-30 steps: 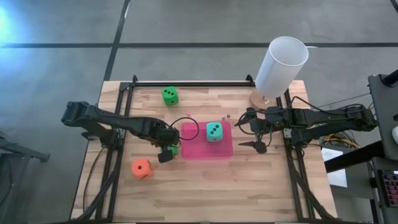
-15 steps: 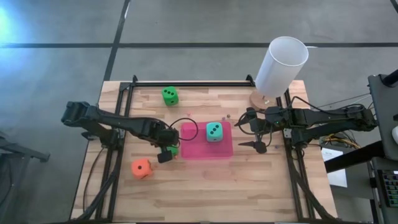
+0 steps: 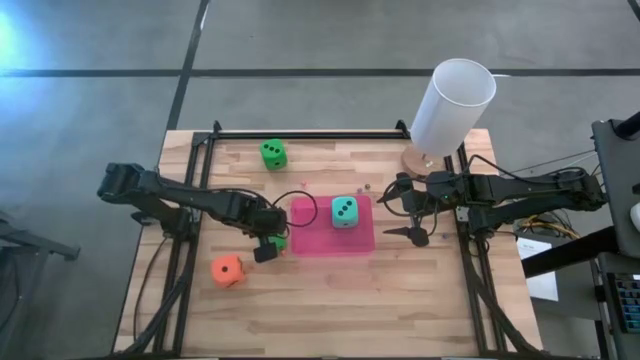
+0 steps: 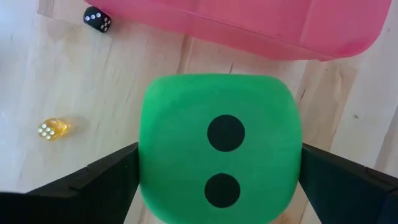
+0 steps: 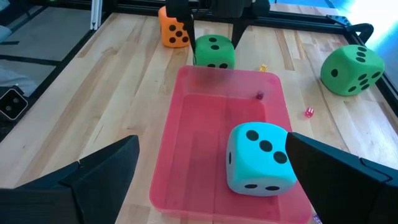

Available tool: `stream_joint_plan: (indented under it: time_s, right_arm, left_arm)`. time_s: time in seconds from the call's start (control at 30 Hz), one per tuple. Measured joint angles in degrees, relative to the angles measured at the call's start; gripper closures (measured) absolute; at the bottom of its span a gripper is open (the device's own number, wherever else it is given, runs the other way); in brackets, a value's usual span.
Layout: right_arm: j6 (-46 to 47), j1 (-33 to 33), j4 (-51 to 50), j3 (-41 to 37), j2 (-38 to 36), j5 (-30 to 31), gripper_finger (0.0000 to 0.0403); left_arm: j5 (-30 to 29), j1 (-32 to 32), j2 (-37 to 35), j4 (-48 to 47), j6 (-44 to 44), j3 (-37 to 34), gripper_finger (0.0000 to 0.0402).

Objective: Pick & Place Dice
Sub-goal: Put the bottom large green die into the pink bin

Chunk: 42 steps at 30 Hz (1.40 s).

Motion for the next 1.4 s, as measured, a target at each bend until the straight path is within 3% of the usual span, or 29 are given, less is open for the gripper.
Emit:
stream_joint_plan:
  time_s: [1.0,1.4]
  right_arm:
    - [-0.02,-0.01,0.0,0.0,0.0,-0.01,0.0003]
    - [-0.1,-0.02,0.0,0.0,0.0,0.0,0.0003]
  left_arm:
    - [-0.87,-0.04,0.13,2.44,-1.53,-1.78,0.0004]
    - [-0.85,-0.02,-0.15,2.36,-1.55,-1.71,0.005]
